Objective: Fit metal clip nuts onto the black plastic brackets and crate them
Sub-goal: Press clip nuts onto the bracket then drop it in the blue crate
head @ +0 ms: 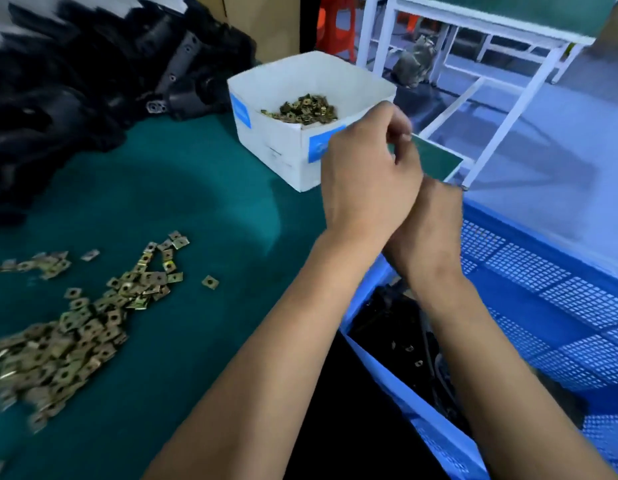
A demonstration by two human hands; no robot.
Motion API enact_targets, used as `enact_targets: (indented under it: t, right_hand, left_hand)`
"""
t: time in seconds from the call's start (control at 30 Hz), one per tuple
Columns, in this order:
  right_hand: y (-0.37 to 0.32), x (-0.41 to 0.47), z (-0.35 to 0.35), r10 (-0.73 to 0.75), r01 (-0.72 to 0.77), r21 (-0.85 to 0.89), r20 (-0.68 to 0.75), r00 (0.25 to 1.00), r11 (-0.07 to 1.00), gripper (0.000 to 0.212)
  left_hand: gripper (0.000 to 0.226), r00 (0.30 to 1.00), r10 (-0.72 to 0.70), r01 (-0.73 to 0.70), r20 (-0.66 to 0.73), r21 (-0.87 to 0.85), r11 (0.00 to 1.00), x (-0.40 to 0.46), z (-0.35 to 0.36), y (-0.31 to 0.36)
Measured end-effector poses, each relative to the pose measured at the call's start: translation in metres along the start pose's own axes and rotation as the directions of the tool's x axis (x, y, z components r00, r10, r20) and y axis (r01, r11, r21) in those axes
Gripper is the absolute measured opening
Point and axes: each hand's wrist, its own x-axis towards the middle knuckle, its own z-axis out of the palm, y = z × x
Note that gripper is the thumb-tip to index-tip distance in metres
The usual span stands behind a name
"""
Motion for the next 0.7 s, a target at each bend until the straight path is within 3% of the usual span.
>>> enact_targets:
  t: [0.1,0.2,0.3,0.4,0.5,0.57,0.63,0.7]
  right_hand:
    - [-0.066,0.017,0.032,-0.165,0.202,-0.133,0.245,0.955,0.970,0.011]
    - [-0.146,0.015,0.061,-0.341,0.329,0.094,0.319,0.884,0.940,0.012]
    - [-0.230,-0.009,0.095,-0.547,0.493,0.236,0.363,0.754,0.837,0.005]
    - [-0.300,-0.039,0.132,-0.676,0.548,0.400,0.364,0.640,0.735,0.010]
    - [-0.356,-0.066,0.169,-0.776,0.729,0.311,0.422,0.469,0.610,0.060]
    - [-0.382,-0.076,0.189,-0.789,0.827,0.198,0.477,0.388,0.526,0.083]
    - [-0.400,-0.079,0.205,-0.778,0.859,0.156,0.525,0.345,0.487,0.091]
    - [-0.407,-0.077,0.215,-0.780,0.873,0.122,0.520,0.349,0.472,0.085]
  left_hand:
    - [0.013,0.980,-0.083,0.084,-0.179,-0.002,0.996,0.009,-0.065,-0.021]
    - [0.012,0.913,-0.125,0.163,-0.388,0.065,0.985,0.006,-0.147,-0.056]
    - [0.014,0.789,-0.124,0.290,-0.602,0.186,0.939,-0.021,-0.243,-0.091]
    - [0.015,0.673,-0.113,0.424,-0.731,0.256,0.869,-0.060,-0.321,-0.116]
    - [0.014,0.579,-0.107,0.533,-0.808,0.276,0.800,-0.096,-0.379,-0.134]
    - [0.014,0.523,-0.114,0.575,-0.845,0.251,0.779,-0.110,-0.402,-0.143]
    - [0.013,0.434,-0.182,0.612,-0.882,0.141,0.778,-0.114,-0.415,-0.150]
    - [0.013,0.375,-0.265,0.628,-0.888,0.034,0.777,-0.111,-0.418,-0.158]
